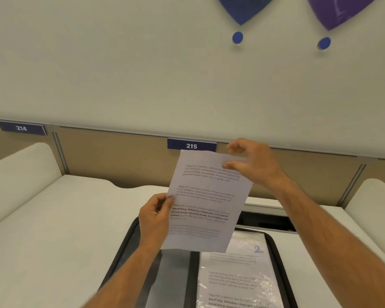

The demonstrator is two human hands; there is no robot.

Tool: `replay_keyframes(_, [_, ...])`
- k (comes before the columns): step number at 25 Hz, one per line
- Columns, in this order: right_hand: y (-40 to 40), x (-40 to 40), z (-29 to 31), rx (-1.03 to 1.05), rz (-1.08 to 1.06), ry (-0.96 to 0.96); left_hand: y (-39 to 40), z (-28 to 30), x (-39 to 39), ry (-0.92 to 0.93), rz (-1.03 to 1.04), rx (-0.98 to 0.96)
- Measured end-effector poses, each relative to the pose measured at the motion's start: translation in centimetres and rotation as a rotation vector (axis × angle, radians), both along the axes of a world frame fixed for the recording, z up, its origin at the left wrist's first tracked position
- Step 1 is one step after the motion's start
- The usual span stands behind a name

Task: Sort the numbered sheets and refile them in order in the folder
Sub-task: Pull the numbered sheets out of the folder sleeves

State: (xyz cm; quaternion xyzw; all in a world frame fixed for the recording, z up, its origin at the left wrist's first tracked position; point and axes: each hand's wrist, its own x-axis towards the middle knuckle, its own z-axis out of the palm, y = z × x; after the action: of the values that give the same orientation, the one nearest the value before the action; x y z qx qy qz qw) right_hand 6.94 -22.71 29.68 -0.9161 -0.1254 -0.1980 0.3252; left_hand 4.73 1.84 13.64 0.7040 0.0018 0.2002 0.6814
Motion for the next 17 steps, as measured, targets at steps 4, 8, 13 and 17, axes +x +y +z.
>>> replay_keyframes(4, [1.7,-0.6,-6.1,0.594,-0.086,0.203,2.8,0.3,-0.8,0.059,0.093,-0.015])
replay_keyframes(8, [6.6,-1.2,-12.8,0.885,-0.024,0.451,7.0,0.2,-1.4,0.14,0.163,0.042])
replay_keyframes(13, [15.7,-0.6,-17.5,0.846,-0.095,0.487,15.1,-0.7,-0.2,0.255,0.32,0.188])
replay_keyframes(17, [23.2,1.8,-19.7,0.799,-0.118,0.524,22.9,-2.0,2.3,0.385,0.354,0.293])
